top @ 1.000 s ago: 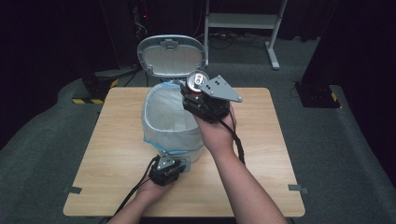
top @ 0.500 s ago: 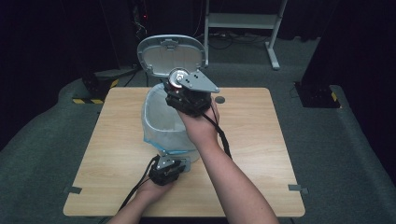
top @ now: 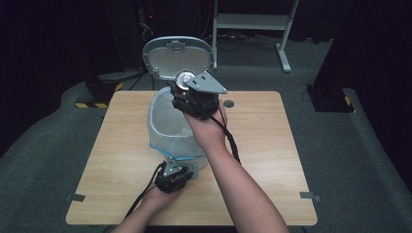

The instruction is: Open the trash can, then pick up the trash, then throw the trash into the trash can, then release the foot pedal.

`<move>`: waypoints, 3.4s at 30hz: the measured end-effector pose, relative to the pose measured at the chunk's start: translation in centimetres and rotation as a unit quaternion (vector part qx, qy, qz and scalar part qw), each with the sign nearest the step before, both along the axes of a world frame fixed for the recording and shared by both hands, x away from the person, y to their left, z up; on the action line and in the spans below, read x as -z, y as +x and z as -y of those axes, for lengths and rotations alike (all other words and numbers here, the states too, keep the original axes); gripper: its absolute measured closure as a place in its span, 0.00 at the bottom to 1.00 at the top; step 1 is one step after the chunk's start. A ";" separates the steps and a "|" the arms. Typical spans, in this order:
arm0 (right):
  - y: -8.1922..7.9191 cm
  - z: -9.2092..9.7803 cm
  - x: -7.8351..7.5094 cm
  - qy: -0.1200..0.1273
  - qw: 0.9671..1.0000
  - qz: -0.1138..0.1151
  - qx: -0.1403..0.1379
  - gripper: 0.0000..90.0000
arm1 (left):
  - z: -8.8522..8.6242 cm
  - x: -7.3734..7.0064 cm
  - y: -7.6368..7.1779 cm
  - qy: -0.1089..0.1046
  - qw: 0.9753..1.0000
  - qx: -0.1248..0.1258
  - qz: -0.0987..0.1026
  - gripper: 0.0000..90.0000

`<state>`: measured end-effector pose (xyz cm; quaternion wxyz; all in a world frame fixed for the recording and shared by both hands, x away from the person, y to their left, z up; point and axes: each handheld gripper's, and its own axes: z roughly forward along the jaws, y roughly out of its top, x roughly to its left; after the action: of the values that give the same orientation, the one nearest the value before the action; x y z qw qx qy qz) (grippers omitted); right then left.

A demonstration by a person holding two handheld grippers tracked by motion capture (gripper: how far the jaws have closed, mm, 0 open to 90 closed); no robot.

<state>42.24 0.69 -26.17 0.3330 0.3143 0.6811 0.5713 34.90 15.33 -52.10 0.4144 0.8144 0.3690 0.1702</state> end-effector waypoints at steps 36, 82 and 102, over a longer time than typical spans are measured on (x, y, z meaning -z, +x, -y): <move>-2.8 4.1 0.9 -0.023 1.000 -0.015 0.012 0.28 | 0.1 0.0 0.0 -0.001 1.000 0.003 0.001 0.74; -4.7 18.1 23.4 -0.093 0.959 -0.227 0.144 0.34 | -0.6 -0.1 0.1 -0.034 0.999 0.016 -0.016 0.56; -4.0 19.0 26.1 -0.098 0.937 -0.295 0.162 0.28 | -14.3 -0.8 -1.2 0.004 0.993 -0.114 -0.031 0.23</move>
<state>38.26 -18.35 -52.22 0.2344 0.5406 0.7413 0.3214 33.67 29.65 -51.29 0.3777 0.7735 0.4714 0.1919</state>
